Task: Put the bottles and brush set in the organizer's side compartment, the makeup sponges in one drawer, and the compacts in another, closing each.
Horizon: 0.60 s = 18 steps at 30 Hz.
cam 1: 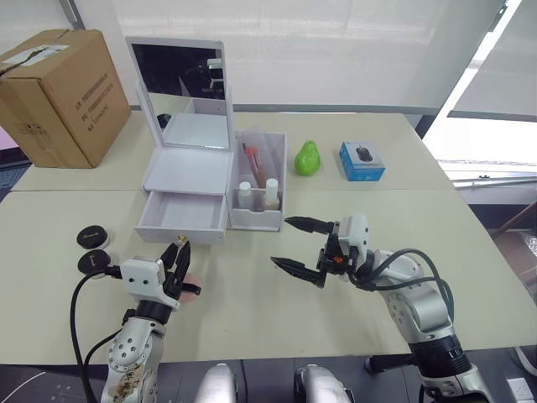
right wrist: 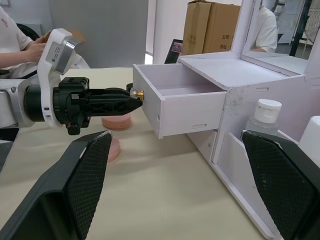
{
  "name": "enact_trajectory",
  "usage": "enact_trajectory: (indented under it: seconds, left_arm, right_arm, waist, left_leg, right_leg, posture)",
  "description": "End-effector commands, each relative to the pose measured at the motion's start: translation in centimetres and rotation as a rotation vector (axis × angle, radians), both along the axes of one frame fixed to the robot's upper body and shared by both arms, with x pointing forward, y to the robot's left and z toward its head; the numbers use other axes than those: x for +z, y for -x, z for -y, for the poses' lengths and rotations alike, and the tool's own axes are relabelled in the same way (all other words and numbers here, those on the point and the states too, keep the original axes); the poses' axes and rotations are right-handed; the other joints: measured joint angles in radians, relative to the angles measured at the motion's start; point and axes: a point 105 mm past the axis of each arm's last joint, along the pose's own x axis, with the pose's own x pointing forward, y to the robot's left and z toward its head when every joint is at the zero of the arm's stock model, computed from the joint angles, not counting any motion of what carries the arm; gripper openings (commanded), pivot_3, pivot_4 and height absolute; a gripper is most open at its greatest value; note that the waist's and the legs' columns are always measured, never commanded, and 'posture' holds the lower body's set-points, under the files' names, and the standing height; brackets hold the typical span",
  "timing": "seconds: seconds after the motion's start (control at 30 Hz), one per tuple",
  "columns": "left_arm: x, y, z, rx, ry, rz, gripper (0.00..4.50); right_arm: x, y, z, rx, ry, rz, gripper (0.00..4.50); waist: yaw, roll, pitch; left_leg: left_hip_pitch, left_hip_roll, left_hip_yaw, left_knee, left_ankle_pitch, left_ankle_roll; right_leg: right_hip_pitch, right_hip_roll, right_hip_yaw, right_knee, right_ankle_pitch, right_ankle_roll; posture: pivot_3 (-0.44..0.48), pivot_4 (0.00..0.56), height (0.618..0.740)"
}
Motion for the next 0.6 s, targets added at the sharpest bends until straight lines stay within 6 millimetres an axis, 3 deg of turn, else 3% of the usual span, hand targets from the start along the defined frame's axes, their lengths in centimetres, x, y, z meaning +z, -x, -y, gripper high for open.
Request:
enact_trajectory:
  seconds: [0.03, 0.4, 0.43, 0.6]
  left_arm:
    - [1.0, 0.1, 0.3, -0.019, 0.009, 0.036, 0.54]
    - [0.9, 0.1, -0.2, -0.003, 0.013, 0.028, 0.54]
    - [0.9, 0.2, -0.4, 0.004, 0.014, 0.029, 1.26]
    - [1.3, 0.5, -1.1, 0.014, 0.011, 0.032, 2.77]
  right_arm:
    - [1.0, 0.2, 0.2, -0.009, -0.008, 0.059, 4.50]
    - [1.0, 0.0, 0.1, -0.015, -0.007, 0.061, 4.50]
    - [1.0, 0.0, 0.1, -0.015, -0.008, 0.061, 4.50]
    - [0.9, 0.0, 0.2, -0.016, -0.008, 0.060, 4.50]
  waist:
    - [0.000, 0.000, 0.000]
    - [-0.001, 0.000, 0.000]
    - [-0.001, 0.000, 0.000]
    - [-0.005, 0.000, 0.000]
  left_leg:
    - [0.000, 0.000, 0.000, 0.000, 0.000, 0.000]
    - [0.000, 0.000, 0.000, 0.000, 0.000, 0.000]
    - [0.000, 0.000, 0.000, 0.000, 0.000, 0.000]
    - [0.000, 0.000, 0.000, 0.000, 0.000, 0.000]
  right_leg:
    - [0.000, 0.000, 0.000, 0.000, 0.000, 0.000]
    - [0.000, 0.000, 0.000, 0.000, 0.000, 0.000]
    - [0.000, 0.000, 0.000, 0.000, 0.000, 0.000]
    - [0.000, 0.001, 0.000, 0.000, 0.000, 0.000]
  posture:
    - [0.000, 0.150, 0.728]
    - [0.000, 0.150, 0.728]
    - [0.000, 0.150, 0.728]
    - [0.000, 0.150, 0.728]
